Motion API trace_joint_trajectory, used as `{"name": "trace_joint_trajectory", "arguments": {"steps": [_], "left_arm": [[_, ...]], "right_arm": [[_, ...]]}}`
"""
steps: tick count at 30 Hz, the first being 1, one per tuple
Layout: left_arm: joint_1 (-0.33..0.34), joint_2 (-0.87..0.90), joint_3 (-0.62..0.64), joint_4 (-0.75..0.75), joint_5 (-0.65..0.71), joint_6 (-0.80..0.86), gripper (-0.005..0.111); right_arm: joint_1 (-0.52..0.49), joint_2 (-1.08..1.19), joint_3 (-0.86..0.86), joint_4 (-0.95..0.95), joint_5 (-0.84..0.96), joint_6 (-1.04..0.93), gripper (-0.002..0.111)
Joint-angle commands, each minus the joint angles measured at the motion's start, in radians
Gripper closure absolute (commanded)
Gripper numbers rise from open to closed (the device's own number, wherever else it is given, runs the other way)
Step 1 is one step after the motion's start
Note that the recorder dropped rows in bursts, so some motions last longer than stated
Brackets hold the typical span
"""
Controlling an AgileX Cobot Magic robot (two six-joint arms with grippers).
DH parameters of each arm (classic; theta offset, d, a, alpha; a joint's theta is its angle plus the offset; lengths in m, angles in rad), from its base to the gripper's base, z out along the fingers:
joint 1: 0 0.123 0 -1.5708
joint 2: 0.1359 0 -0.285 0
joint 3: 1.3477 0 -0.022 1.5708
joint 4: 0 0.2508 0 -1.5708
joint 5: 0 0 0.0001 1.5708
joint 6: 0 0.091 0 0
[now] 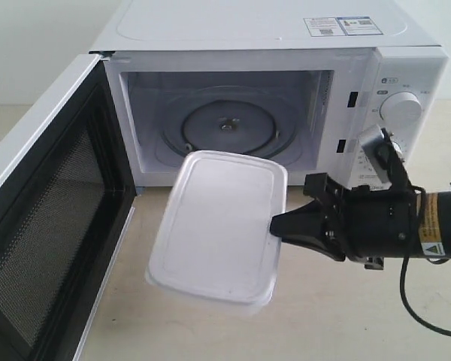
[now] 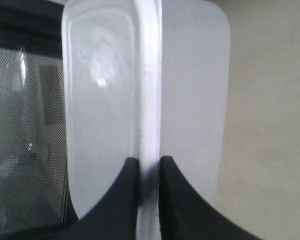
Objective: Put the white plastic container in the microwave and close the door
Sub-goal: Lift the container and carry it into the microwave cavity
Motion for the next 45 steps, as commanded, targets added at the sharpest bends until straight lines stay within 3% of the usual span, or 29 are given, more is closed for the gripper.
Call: {"name": "trace_joint_trajectory", "arguments": {"steps": [1, 11, 22, 30, 38, 45], "left_arm": [[-0.005, -0.003, 0.004, -0.005, -0.001, 0.004, 0.102], [-0.005, -0.003, 0.004, -0.005, -0.001, 0.004, 0.102], [-0.005, -0.003, 0.004, -0.005, -0.001, 0.004, 0.102], [-0.005, -0.003, 0.004, -0.005, -0.001, 0.004, 0.102], [-0.005, -0.003, 0.004, -0.005, -0.001, 0.004, 0.102], [-0.005, -0.003, 0.004, -0.003, -0.001, 0.004, 0.102]], "right_arm": [[0.002, -0.044, -0.002, 0.076, 0.057, 0.038, 0.108], [0.127, -0.044, -0.044, 0.269, 0.139, -0.052, 0.108], [0.155, -0.044, -0.064, 0.489, 0.164, -0.059, 0.108], [0.354, -0.044, -0.064, 1.034, 0.22, -0.348, 0.108], [0.491, -0.034, -0.064, 1.553, 0.204, -0.646, 0.108], [0.555, 0.094, -0.075, 1.657, 0.037, -0.618, 0.108]]}}
